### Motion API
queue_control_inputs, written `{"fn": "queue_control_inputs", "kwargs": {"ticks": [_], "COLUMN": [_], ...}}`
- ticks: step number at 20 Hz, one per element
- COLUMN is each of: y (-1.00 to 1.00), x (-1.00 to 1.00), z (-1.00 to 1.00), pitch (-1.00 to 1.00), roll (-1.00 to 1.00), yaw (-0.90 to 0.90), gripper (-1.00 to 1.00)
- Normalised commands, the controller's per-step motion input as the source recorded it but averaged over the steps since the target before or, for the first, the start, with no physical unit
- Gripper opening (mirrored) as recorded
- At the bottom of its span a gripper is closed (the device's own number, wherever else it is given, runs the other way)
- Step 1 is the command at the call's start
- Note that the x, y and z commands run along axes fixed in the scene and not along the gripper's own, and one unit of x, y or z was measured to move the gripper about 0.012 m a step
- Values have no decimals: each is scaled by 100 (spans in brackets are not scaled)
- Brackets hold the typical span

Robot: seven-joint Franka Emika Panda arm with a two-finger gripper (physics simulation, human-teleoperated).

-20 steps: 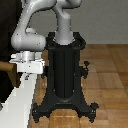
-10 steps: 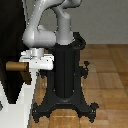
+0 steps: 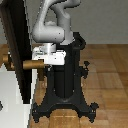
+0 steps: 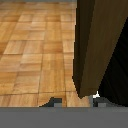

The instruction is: Open the door by pressing down and pulling on the handle.

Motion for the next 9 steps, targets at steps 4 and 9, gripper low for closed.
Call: {"fn": "queue_control_inputs", "kwargs": {"ticks": [4,9], "y": [0,0], "x": [0,0], "z": [0,0], "pitch": [0,0], "roll": [0,0], "yaw": [0,0], "gripper": [-100,-100]}}
